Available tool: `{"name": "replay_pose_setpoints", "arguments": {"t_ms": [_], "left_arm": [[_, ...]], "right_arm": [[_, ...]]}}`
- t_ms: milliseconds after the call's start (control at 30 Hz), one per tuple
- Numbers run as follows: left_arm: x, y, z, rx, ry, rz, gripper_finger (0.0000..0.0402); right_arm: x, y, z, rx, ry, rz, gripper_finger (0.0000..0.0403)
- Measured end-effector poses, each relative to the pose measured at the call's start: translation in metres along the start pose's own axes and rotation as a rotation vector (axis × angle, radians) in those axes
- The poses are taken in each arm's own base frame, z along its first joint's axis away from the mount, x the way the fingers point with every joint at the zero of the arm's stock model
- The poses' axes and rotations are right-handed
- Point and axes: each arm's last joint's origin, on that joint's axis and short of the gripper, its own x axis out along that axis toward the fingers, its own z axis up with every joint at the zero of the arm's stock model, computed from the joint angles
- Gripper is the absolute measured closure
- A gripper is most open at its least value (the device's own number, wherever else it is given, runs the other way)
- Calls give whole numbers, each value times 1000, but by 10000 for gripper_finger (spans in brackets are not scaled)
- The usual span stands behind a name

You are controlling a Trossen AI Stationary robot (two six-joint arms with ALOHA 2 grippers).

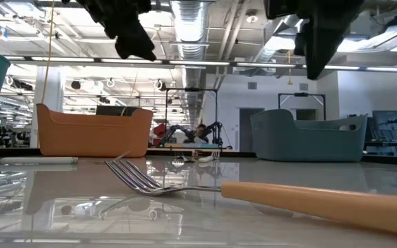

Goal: Sort silverware by color (type)
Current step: Put the white fork into the blue bin

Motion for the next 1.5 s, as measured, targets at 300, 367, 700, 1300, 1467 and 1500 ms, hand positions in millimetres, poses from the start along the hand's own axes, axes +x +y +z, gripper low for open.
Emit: {"name": "replay_pose_setpoints", "arguments": {"t_ms": [300,367,700,1300,1467,1500], "left_arm": [[64,7,-11,-261,62,109,221],[78,10,-15,-335,76,154,221],[147,21,-7,-482,155,233,221],[233,26,1,-632,428,474,221],[235,23,-1,-661,422,497,221],[235,23,0,-661,406,507,221]], "right_arm": [[-19,-22,-8,-61,58,-109,191],[-24,-25,-11,-58,67,-122,191],[-73,-33,-40,-103,0,-176,191],[-163,-60,-120,-149,-297,-200,191],[-176,-70,-131,-138,-358,-177,191],[-178,-72,-133,-135,-367,-172,191]]}}
